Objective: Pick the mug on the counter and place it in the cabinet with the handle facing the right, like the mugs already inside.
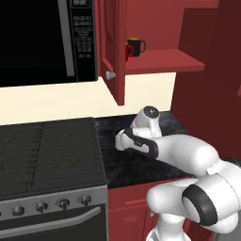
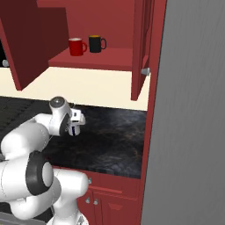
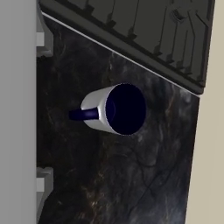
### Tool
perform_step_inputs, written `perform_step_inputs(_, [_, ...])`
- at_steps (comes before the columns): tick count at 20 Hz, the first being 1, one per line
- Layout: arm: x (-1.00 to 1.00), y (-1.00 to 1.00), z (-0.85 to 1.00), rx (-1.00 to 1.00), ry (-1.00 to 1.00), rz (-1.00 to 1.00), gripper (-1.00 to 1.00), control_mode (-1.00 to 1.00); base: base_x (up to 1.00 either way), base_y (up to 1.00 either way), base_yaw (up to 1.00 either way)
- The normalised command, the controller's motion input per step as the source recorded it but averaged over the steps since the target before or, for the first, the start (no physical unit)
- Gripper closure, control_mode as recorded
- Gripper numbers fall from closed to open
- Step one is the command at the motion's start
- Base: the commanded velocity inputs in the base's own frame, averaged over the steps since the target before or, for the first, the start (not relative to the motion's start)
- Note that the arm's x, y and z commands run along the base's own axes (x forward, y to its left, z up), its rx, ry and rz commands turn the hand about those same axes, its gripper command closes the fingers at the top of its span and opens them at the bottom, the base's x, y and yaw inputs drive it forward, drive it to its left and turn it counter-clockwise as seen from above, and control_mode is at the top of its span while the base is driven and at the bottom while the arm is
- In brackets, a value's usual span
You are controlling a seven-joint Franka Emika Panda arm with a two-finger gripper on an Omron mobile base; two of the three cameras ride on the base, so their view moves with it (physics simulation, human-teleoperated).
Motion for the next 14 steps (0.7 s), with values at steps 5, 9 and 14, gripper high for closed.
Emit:
perform_step_inputs(5, [0.14,0.00,-0.23,0.00,0.00,0.00,-1.00,-1.00,0.00,0.00,0.00])
perform_step_inputs(9, [0.16,0.02,-0.21,-0.01,0.00,0.00,-1.00,-1.00,0.00,0.00,0.00])
perform_step_inputs(14, [0.17,0.04,-0.24,0.00,0.00,0.00,-1.00,-1.00,0.00,0.00,0.00])
